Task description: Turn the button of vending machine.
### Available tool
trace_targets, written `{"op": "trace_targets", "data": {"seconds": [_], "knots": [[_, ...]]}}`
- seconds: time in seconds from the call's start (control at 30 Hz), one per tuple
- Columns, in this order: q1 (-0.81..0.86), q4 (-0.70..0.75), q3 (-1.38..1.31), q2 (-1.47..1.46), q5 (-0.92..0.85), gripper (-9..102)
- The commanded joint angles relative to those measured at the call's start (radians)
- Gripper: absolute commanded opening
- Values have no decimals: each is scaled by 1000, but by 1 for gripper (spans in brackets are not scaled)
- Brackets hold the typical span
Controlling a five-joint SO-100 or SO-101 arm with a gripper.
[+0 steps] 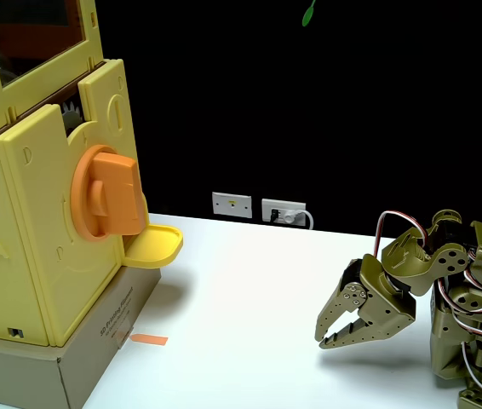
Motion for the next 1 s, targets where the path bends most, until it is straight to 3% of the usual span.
{"op": "trace_targets", "data": {"seconds": [0.0, 0.57, 0.73, 0.97], "knots": [[-66, -12, 48, 146, -51, -1], [-115, 3, 43, 144, -101, 1], [-118, -80, 32, 133, -120, 1], [-147, -417, -179, -101, -290, 1]]}}
